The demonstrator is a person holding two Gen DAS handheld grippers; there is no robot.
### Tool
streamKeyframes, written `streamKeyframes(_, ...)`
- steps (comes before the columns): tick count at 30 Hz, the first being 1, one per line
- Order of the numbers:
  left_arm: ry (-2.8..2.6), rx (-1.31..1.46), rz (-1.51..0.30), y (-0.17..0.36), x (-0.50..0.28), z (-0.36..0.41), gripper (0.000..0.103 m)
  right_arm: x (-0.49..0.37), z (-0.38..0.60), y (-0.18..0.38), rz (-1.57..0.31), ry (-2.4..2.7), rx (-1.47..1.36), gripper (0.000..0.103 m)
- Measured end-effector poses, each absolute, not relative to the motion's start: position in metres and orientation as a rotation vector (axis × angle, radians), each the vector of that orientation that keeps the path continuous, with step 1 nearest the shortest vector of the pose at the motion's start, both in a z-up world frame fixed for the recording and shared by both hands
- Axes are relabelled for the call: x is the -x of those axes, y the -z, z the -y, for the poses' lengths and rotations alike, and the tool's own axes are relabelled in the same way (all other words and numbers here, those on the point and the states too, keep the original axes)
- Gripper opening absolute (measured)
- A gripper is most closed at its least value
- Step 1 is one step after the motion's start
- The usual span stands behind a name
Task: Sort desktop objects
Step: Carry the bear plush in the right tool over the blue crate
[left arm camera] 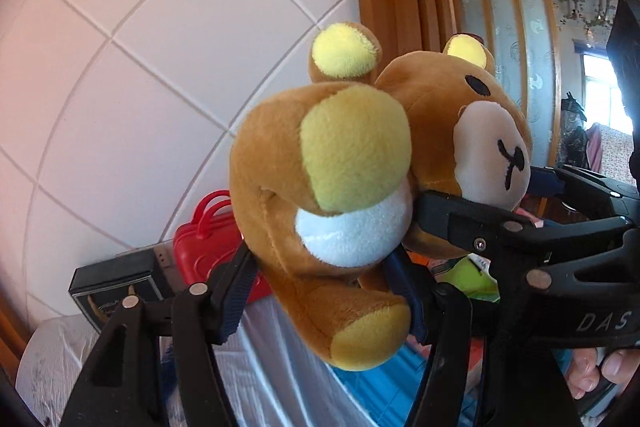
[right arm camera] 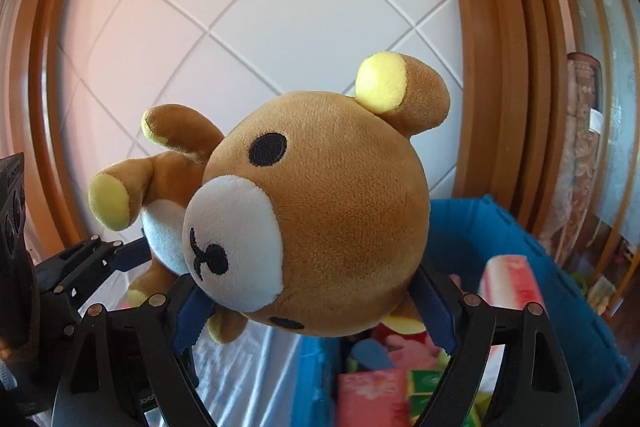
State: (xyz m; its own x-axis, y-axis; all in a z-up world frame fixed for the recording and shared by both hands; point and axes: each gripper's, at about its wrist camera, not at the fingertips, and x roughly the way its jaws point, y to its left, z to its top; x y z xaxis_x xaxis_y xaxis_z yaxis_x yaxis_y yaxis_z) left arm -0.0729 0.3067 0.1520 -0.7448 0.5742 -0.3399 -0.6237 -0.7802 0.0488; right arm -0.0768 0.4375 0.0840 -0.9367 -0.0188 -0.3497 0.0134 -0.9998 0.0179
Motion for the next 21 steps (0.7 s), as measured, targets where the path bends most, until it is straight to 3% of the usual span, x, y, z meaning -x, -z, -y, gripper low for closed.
streamKeyframes(6,-2.336,0.416,-0.246,-0.161,0.035,-0.376,0.063,0.048,-0.508,-0.092,0.011,3.142,-0.584,0.088)
streamKeyframes(13,-2.180,0.630,-0.334,-0.126,-0.008,-0.446,0.064,0.011,-0.572,-0.059,0.079,3.177,-0.833,0.088)
streamKeyframes(18,-2.173,0.830,-0.490,-0.090,0.014,-0.490,0.064,0.029,-0.601,-0.018,0.124,3.104,-1.058,0.090)
streamKeyframes(21,-2.164,0.937,-0.498,-0.086,0.037,-0.493,0.064,0.058,-0.616,0.004,0.263,3.025,-1.145,0.090)
